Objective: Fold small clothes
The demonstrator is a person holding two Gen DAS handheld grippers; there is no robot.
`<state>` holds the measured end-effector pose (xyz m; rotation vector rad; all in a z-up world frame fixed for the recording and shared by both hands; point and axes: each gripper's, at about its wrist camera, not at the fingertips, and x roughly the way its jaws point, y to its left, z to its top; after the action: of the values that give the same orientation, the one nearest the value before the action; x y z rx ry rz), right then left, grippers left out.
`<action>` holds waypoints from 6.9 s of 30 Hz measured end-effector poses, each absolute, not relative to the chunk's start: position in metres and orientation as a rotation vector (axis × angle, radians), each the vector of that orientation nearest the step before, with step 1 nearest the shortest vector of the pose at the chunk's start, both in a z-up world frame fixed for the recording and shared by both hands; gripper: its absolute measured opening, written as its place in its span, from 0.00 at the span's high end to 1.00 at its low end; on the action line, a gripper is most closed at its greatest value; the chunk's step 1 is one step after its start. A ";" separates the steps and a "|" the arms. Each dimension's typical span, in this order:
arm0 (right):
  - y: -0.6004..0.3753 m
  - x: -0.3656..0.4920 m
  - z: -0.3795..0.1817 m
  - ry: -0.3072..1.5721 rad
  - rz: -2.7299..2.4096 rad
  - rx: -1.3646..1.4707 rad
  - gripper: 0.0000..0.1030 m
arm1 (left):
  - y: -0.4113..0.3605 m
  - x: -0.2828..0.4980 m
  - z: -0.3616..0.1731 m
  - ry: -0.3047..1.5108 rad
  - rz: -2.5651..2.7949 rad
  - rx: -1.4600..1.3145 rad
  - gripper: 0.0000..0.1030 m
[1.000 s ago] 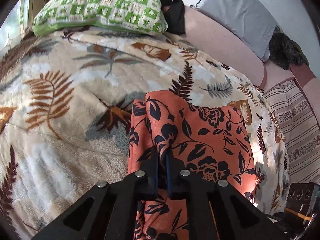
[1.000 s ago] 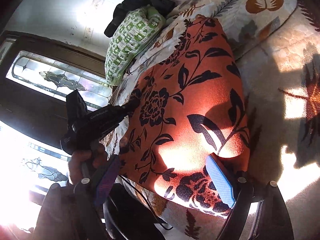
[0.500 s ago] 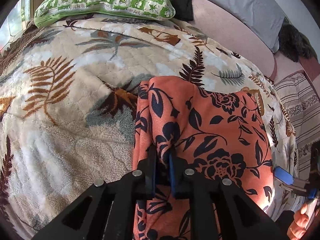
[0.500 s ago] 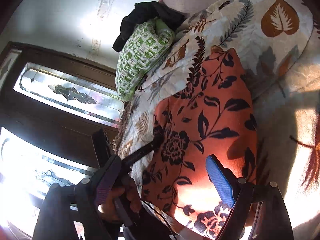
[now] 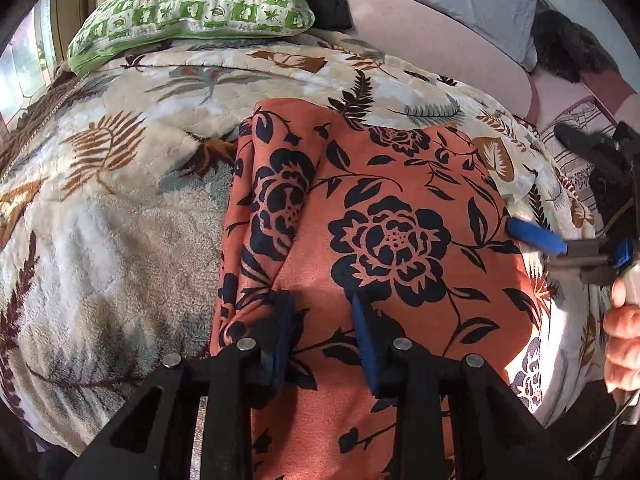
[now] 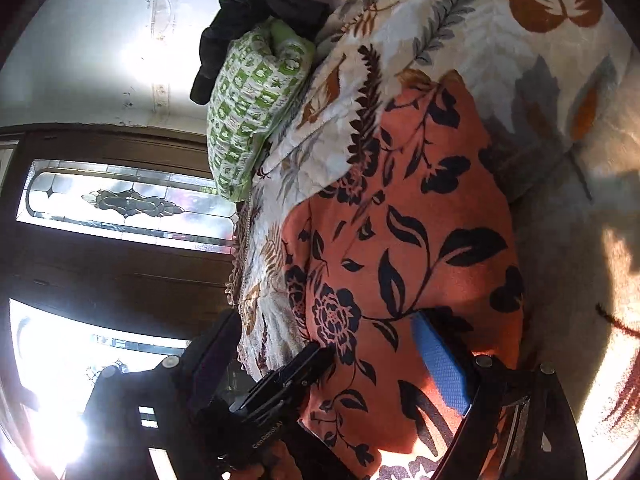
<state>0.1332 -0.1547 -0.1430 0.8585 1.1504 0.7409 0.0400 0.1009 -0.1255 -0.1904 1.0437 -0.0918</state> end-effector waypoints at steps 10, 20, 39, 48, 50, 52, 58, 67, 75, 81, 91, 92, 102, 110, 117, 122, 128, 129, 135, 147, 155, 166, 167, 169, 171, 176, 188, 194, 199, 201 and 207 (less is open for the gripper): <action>-0.169 0.181 -0.150 1.138 0.694 0.928 0.14 | 0.104 0.036 -0.131 1.030 -0.105 -0.197 0.69; -0.157 0.063 -0.172 1.236 0.752 0.893 0.13 | 0.098 0.038 -0.127 1.039 -0.096 -0.162 0.69; -0.166 0.047 -0.177 1.227 0.776 0.961 0.13 | 0.116 0.065 -0.077 0.968 -0.128 -0.222 0.53; -0.171 0.049 -0.186 1.232 0.794 1.002 0.13 | 0.108 0.129 -0.097 1.045 -0.283 -0.264 0.53; -0.170 0.050 -0.187 1.237 0.795 1.003 0.13 | 0.127 0.146 -0.125 1.108 -0.176 -0.262 0.68; -0.171 0.050 -0.187 1.239 0.805 1.007 0.13 | 0.148 0.149 -0.135 1.110 -0.189 -0.392 0.76; -0.171 0.048 -0.188 1.233 0.789 1.005 0.13 | 0.129 0.126 -0.108 1.039 -0.159 -0.262 0.58; -0.173 0.035 -0.162 1.190 0.779 0.955 0.13 | 0.108 0.036 -0.077 0.912 -0.220 -0.290 0.34; -0.190 0.040 -0.169 1.187 0.676 0.965 0.13 | 0.089 0.020 -0.101 0.960 -0.129 -0.128 0.35; -0.186 0.059 -0.130 1.109 0.721 0.894 0.12 | 0.092 0.014 -0.099 0.942 -0.157 -0.159 0.31; -0.188 0.098 -0.158 1.181 0.659 0.929 0.11 | 0.092 0.011 -0.104 0.951 -0.113 -0.131 0.31; -0.193 0.091 -0.149 1.147 0.667 0.918 0.11 | 0.091 0.010 -0.098 0.934 -0.115 -0.131 0.31; -0.244 0.062 -0.179 1.149 0.605 0.984 0.10 | 0.083 0.053 -0.129 1.013 -0.082 -0.088 0.31; -0.181 0.083 -0.177 1.235 0.648 0.751 0.61 | 0.083 0.047 -0.134 0.973 -0.085 -0.064 0.30; -0.181 0.079 -0.190 1.250 0.564 0.697 0.58 | 0.084 0.044 -0.134 0.964 -0.098 -0.059 0.29; -0.213 0.092 -0.171 1.107 0.579 0.861 0.28 | 0.084 0.044 -0.134 0.957 -0.101 -0.059 0.29; -0.181 0.138 -0.192 1.226 0.580 0.793 0.68 | 0.088 0.043 -0.134 0.960 -0.108 -0.078 0.29; -0.172 0.133 -0.173 1.185 0.580 0.692 0.69 | 0.089 0.043 -0.134 0.956 -0.114 -0.083 0.28; -0.179 0.125 -0.191 1.207 0.468 0.685 0.52 | 0.084 0.042 -0.128 0.962 -0.106 -0.055 0.28; -0.152 0.111 -0.117 1.046 0.658 0.685 0.30 | 0.128 -0.002 -0.148 1.043 -0.054 -0.258 0.25; -0.144 0.120 -0.112 1.066 0.659 0.727 0.27 | 0.125 -0.016 -0.131 1.006 -0.045 -0.211 0.25; -0.155 0.134 -0.120 1.099 0.630 0.750 0.24 | 0.137 -0.022 -0.130 1.009 -0.041 -0.256 0.25; -0.157 0.120 -0.114 1.085 0.653 0.746 0.24 | 0.139 -0.024 -0.126 0.995 -0.038 -0.259 0.25; -0.153 0.093 -0.108 1.096 0.711 0.729 0.24 | 0.140 -0.029 -0.119 0.986 -0.022 -0.248 0.25; -0.147 0.068 -0.114 1.107 0.749 0.739 0.23 | 0.139 -0.032 -0.109 0.973 -0.006 -0.227 0.25; -0.126 0.047 -0.151 1.200 0.684 0.615 0.21 | 0.136 -0.032 -0.078 0.938 0.091 -0.144 0.25; -0.124 0.049 -0.141 1.205 0.654 0.611 0.20 | 0.141 -0.028 -0.057 0.920 0.151 -0.107 0.25; -0.120 0.060 -0.120 1.142 0.675 0.589 0.20 | 0.141 -0.025 -0.059 0.929 0.153 -0.103 0.25; -0.115 0.072 -0.140 1.200 0.631 0.555 0.17 | 0.142 -0.022 -0.064 0.940 0.160 -0.101 0.25; -0.113 0.071 -0.128 1.188 0.673 0.564 0.17 | 0.146 -0.017 -0.069 0.949 0.143 -0.124 0.25; -0.160 0.072 -0.115 1.075 0.583 0.572 0.17 | 0.175 0.019 -0.088 0.952 -0.050 -0.315 0.14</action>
<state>0.0718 -0.1600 -0.1146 0.5724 1.0750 0.5827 0.0190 0.1751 -0.0881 -0.3152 0.9520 -0.0499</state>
